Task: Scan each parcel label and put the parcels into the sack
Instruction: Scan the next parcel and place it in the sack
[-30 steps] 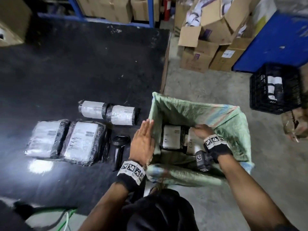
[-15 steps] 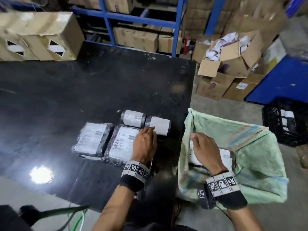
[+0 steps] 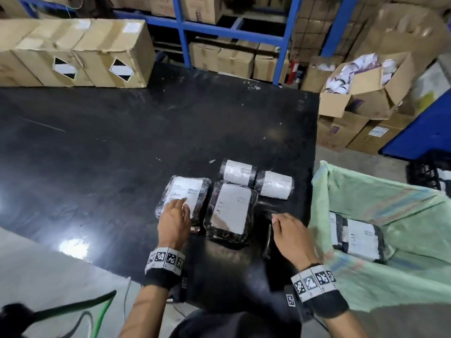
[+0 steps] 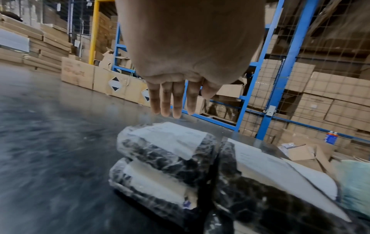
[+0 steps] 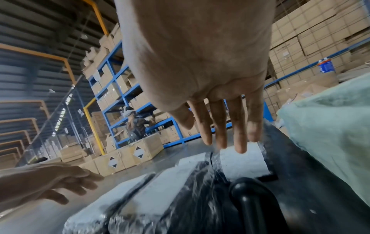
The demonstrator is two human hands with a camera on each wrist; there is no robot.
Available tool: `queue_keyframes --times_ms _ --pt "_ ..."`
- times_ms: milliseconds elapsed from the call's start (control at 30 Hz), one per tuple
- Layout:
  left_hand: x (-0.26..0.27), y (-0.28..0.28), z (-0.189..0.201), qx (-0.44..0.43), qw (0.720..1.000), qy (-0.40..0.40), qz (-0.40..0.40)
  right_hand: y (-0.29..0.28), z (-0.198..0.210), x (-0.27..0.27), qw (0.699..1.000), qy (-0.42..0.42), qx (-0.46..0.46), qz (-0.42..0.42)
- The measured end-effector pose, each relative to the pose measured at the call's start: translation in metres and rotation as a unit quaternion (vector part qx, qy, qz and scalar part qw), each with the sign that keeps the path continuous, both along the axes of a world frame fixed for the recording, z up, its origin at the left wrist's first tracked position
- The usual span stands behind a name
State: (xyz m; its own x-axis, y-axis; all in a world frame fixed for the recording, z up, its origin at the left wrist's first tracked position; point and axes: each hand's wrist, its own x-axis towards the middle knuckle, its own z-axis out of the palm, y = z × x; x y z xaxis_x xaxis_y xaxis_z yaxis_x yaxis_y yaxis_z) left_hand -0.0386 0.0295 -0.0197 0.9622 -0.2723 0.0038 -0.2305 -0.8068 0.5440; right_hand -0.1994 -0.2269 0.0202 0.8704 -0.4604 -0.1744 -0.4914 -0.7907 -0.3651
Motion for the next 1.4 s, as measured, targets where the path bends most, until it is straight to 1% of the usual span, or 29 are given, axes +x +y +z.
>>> queue_keyframes --times_ms 167,300,400,467,567,733,967,1133,1233,1333,1400 --pt "0.03 0.043 -0.037 0.04 0.997 0.065 0.016 0.02 -0.033 -0.005 0.989 0.128 0.033 -0.07" --pt "0.05 0.06 -0.058 0.029 0.994 0.105 0.026 0.024 -0.064 -0.007 0.976 0.155 0.077 -0.131" --pt "0.059 0.065 -0.068 0.0 0.991 0.132 0.02 0.02 -0.093 -0.009 0.971 0.109 0.144 -0.159" --pt "0.064 0.065 -0.072 -0.029 0.989 0.146 0.011 0.02 -0.099 -0.003 0.96 0.065 0.197 -0.189" --pt "0.068 0.064 -0.072 -0.08 0.984 0.161 0.0 0.026 -0.099 0.012 0.936 0.0 0.266 -0.232" --pt "0.076 0.067 -0.075 -0.128 0.978 0.162 -0.018 0.018 -0.125 0.021 0.904 -0.11 0.3 -0.286" --pt "0.085 0.067 -0.079 -0.221 0.951 0.215 0.004 0.014 -0.147 0.022 0.891 -0.14 0.308 -0.302" --pt "0.087 0.066 -0.085 -0.267 0.937 0.224 0.012 0.025 -0.141 0.028 0.875 -0.163 0.325 -0.32" --pt "0.088 0.068 -0.092 -0.295 0.925 0.239 0.01 0.026 -0.153 0.027 0.883 -0.176 0.303 -0.311" --pt "0.087 0.068 -0.094 -0.306 0.923 0.234 0.001 0.025 -0.162 0.023 0.886 -0.186 0.297 -0.302" --pt "0.086 0.067 -0.091 -0.295 0.93 0.217 -0.006 0.026 -0.16 0.024 0.881 -0.198 0.306 -0.301"
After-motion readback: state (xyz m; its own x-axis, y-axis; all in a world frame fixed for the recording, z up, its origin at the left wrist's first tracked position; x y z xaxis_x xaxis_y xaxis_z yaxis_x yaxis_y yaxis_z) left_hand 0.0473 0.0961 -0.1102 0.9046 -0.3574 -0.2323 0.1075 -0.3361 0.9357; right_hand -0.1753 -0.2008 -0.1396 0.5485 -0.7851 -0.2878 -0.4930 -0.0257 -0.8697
